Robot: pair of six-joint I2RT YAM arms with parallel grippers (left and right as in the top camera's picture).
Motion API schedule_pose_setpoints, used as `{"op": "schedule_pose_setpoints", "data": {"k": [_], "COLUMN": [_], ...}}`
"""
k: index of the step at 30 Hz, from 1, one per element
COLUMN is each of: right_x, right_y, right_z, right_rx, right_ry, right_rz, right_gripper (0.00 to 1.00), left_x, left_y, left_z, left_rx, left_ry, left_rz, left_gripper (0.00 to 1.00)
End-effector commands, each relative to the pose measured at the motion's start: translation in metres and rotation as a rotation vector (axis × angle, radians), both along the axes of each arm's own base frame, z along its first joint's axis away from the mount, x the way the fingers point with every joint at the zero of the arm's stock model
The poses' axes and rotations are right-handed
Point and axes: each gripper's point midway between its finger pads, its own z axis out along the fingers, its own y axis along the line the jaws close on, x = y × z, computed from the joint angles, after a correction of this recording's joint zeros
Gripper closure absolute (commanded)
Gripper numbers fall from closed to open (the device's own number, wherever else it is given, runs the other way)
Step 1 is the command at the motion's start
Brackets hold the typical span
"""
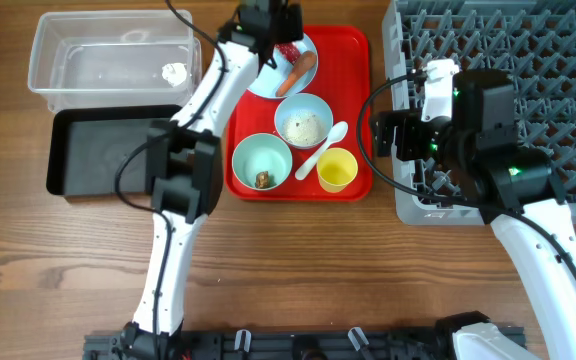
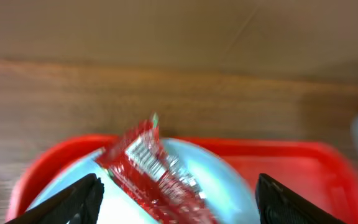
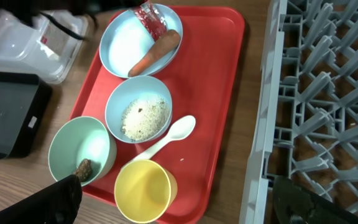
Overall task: Sort waste into correct bins and load items into the dishwasher rack
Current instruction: 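Carry the red wrapper to the clear bin and release it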
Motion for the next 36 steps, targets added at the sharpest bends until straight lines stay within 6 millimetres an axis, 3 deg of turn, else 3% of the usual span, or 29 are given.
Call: {"op": "schedule_pose_setpoints", "data": {"k": [1, 6, 17, 25, 32, 36], "right_x": [0.002, 0.002, 0.003, 0.003, 0.003, 0.002], "right_y": [0.000, 0.000, 0.000, 0.000, 0.000, 0.000], "right_z": [0.001, 0.002, 0.002, 0.002, 0.002, 0.002], "right_rx": [-0.001, -0.001, -0.006, -0.006, -0.006, -0.006], "right_ry": [0.006, 0.004, -0.002, -0.002, -0.001, 0.001], "right_rz": [-0.011, -0.010, -0.005, -0.005, -0.006, -0.005], "right_gripper": [0.00, 0.00, 0.00, 0.00, 0.00, 0.00], "left_x": [0.003, 0.005, 0.000, -0.012, -0.015, -0.020], "left_y": [-0.004, -0.006, -0.011, -0.027, -0.027, -0.024], "left_z": [-0.034, -0.050, -0.072, -0.102, -0.104, -0.108], "left_rx": [0.039, 0.044, 0.208, 0.288, 0.293, 0.300], "left_ry": [0.010, 0.017, 0.009, 0.034, 0.047, 0.078], "left_rz": [-0.018, -0.022, -0.172, -0.279, -0.278, -0.279], "left_gripper": [0.20, 0.20, 0.35, 0.34, 0.73, 0.81]}}
